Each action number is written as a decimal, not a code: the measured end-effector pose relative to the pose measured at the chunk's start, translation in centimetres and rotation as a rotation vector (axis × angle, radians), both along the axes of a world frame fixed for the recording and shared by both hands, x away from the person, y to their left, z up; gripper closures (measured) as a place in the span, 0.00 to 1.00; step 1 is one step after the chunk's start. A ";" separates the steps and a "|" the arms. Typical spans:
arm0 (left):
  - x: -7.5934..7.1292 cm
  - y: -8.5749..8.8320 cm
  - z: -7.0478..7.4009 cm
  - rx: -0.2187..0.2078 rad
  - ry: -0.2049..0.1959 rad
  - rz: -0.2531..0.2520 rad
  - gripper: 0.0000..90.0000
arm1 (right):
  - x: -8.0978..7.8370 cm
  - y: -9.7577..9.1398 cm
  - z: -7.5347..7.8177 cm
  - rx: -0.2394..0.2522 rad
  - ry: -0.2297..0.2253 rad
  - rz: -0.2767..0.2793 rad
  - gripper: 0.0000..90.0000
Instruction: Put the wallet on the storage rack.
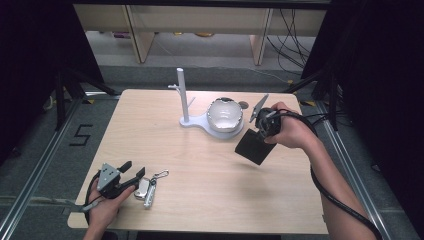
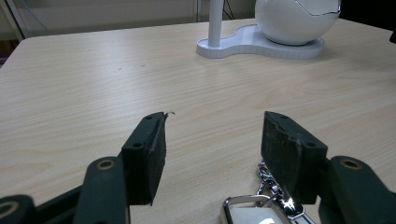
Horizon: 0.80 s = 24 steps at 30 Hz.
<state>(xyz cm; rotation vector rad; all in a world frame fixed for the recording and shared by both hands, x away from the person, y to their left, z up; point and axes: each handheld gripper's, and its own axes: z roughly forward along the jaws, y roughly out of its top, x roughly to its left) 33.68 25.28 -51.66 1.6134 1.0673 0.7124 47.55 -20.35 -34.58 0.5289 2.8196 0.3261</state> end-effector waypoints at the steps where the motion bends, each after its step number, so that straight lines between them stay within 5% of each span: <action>1: 0.0 0.0 0.0 0.000 0.000 0.000 0.45 | 0.0 0.0 0.0 0.000 0.000 0.000 0.90; 24: 0.0 -0.1 -0.1 -0.004 0.000 0.002 0.44 | 1.0 1.7 2.2 -0.054 -0.092 0.051 0.90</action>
